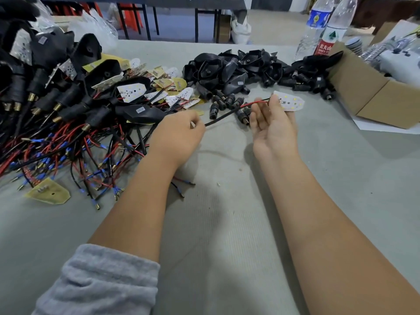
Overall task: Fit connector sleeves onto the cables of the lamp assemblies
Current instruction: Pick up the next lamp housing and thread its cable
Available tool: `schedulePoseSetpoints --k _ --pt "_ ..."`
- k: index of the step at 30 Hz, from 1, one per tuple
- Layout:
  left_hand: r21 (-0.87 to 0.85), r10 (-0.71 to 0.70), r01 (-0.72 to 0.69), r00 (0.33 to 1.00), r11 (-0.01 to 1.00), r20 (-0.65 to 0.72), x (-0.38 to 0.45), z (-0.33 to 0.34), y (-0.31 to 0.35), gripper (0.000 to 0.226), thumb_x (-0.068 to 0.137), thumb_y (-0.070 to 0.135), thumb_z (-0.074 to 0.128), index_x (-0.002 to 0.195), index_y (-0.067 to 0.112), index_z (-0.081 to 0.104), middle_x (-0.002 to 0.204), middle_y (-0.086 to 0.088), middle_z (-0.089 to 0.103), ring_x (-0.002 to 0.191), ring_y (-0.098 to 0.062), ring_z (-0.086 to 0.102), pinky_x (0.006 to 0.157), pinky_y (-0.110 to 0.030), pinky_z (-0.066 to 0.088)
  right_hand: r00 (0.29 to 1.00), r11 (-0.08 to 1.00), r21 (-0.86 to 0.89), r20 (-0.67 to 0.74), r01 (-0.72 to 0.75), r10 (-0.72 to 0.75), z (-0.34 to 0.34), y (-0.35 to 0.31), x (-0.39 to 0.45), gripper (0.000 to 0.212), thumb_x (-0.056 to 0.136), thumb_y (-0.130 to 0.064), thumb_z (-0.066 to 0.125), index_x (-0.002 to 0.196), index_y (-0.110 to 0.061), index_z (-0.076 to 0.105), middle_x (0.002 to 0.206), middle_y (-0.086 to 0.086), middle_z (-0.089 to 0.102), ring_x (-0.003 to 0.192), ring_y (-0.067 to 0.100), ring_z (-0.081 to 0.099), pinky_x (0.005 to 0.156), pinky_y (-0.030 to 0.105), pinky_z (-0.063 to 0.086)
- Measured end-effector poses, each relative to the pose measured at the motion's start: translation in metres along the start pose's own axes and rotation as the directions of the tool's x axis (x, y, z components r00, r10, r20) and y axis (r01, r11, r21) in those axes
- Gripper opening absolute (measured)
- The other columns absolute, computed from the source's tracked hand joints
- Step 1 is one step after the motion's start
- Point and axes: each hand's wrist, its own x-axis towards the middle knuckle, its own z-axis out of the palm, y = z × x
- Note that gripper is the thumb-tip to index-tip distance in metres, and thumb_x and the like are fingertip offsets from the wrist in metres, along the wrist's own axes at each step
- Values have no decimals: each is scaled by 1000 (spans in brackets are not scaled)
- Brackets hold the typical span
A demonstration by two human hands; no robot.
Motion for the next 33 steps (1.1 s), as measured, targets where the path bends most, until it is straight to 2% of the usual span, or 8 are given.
schedulePoseSetpoints --k 5,10,15,19,22,26,29,33 --pt "-79 147 -152 987 985 -62 0 4 2 20 99 28 48 95 17 63 72 5 56 68 -16 50 67 -36 41 962 980 -82 194 -180 193 4 6 -7 3 95 -5 58 93 -7 59 83 8 65 69 13 65 69 21 58" --pt "-219 88 -91 996 971 -24 0 5 5 22 99 30 48 81 23 59 70 0 55 66 -13 46 63 -29 38 909 872 -488 349 -29 226 9 22 -19 15 101 -9 49 93 -9 61 87 7 66 65 12 60 65 19 54" --pt "112 -78 85 995 990 -69 7 -6 -6 43 103 31 34 80 2 58 76 -13 58 80 -31 53 64 -36 34 976 899 -438 202 14 83 10 19 -14 25 106 -14 38 86 -10 54 77 9 65 53 11 58 56 21 53" --pt "158 -156 171 983 973 -99 9 -8 -9 42 101 26 36 63 9 41 63 -7 45 70 -29 45 59 -34 25 993 868 -485 96 107 -69 10 22 -13 23 105 -14 37 87 -13 52 68 5 63 47 9 49 48 19 42" --pt "104 -174 186 978 977 -112 10 -10 -9 41 98 27 38 64 7 45 62 -10 48 65 -30 45 52 -37 28 979 895 -411 -23 176 -203 9 19 -8 26 105 -13 34 83 -14 48 59 2 59 39 6 42 45 18 36" --pt "73 -188 198 974 977 -129 11 -17 -20 38 96 28 40 90 -2 64 82 -24 64 79 -41 60 69 -47 48 925 930 -332 -280 156 -255 -8 -8 11 29 106 -16 30 80 -15 42 59 5 54 40 9 36 43 22 31" --pt "-24 -150 148 978 989 -145 8 -16 -17 37 96 30 40 89 3 65 84 -17 67 82 -37 62 75 -46 51 917 944 -307 -331 120 -224 -18 -20 19 29 106 -17 29 80 -15 41 60 5 54 37 9 33 42 22 28" --pt "-259 72 -25 983 966 171 0 -7 3 29 101 35 46 92 21 70 91 5 72 88 -10 63 82 -20 46 941 950 -283 -265 131 -209 -14 -16 18 27 106 -18 31 82 -14 43 61 6 56 36 8 35 40 19 31"
